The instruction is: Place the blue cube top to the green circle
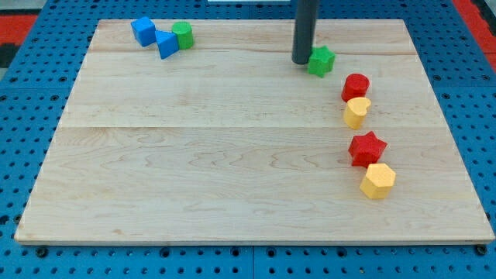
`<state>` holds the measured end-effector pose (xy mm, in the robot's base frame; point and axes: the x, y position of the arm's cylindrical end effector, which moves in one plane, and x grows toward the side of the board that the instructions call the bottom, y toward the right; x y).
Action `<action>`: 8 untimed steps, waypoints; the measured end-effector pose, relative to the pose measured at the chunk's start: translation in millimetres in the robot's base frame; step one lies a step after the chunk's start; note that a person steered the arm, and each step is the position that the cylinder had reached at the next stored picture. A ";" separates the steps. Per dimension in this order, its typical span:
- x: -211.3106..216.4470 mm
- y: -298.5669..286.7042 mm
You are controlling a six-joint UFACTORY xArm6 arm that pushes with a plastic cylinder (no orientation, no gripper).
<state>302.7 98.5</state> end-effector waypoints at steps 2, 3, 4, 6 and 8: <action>-1.9 5.5; -6.2 -99.4; 6.9 -226.8; -57.4 -368.5; -82.7 -269.2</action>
<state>220.0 -170.7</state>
